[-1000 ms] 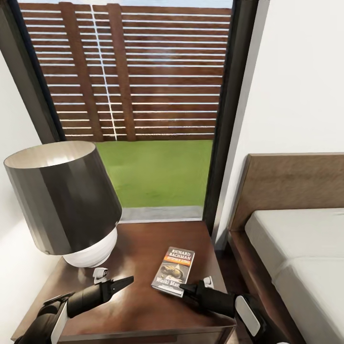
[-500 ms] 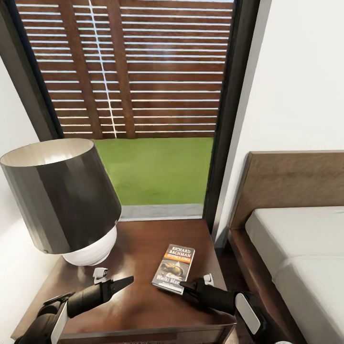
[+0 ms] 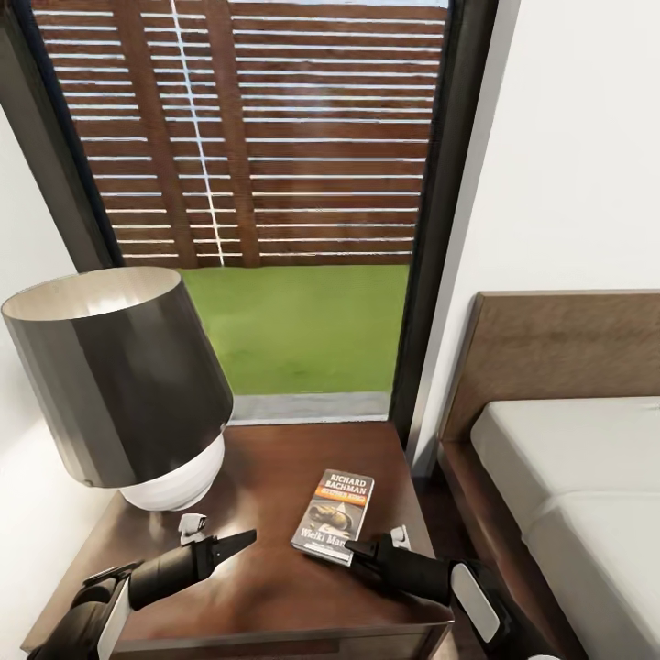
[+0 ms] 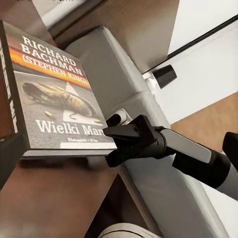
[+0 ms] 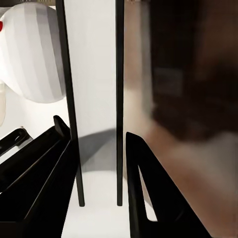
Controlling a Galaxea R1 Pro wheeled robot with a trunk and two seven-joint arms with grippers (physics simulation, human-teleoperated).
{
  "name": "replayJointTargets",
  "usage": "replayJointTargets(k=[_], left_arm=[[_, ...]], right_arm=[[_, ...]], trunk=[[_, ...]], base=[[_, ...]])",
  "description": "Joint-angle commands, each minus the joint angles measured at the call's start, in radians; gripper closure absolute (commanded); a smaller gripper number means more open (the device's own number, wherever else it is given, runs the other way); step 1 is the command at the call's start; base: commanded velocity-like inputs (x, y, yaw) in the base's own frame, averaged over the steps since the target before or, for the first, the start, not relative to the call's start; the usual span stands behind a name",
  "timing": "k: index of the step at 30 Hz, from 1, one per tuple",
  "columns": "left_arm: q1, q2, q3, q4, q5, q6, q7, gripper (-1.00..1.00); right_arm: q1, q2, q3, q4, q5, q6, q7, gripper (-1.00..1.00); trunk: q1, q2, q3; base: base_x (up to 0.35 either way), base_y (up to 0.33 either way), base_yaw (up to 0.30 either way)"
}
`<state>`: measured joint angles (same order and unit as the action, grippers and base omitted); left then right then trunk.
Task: In the bedroom, move the book from the bed onto either nightstand, and place the two sandals side by side next to the bed.
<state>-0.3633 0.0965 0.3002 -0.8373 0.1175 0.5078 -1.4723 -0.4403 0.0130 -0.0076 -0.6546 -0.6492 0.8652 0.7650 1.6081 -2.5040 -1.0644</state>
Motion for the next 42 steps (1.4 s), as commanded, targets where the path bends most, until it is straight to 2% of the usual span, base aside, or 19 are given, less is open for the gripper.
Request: replayJointTargets(k=[1,3,21,25,42], left_arm=[[0.0,0.0,0.0,0.0,0.001,0.011,-0.003,-1.0],[0.0,0.0,0.0,0.0,0.001,0.011,-0.003,-1.0],[0.0,0.0,0.0,0.0,0.001,0.011,-0.003,-1.0],[0.0,0.0,-0.001,0.0,0.001,0.011,-0.003,-1.0],[0.0,0.0,0.0,0.0,0.001,0.011,-0.003,-1.0]], right_arm=[[0.0,-0.001,0.0,0.07,0.033,-0.011,-0.015,1.0],[0.0,-0.001,0.0,0.07,0.033,-0.011,-0.015,1.0],[0.0,-0.001,0.0,0.07,0.033,-0.011,-0.015,1.0],[0.0,0.0,0.0,0.07,0.033,-0.011,-0.015,1.0],[0.0,0.0,0.0,0.07,0.033,-0.011,-0.015,1.0]], trunk=[[0.0,0.0,0.003],[-0.001,0.001,0.011],[-0.001,0.001,0.011],[-0.003,0.001,0.026],[-0.003,0.001,0.026]], base=[[0.0,0.0,0.0],[0.0,0.0,0.0],[0.0,0.0,0.0],[0.0,0.0,0.0],[0.0,0.0,0.0]])
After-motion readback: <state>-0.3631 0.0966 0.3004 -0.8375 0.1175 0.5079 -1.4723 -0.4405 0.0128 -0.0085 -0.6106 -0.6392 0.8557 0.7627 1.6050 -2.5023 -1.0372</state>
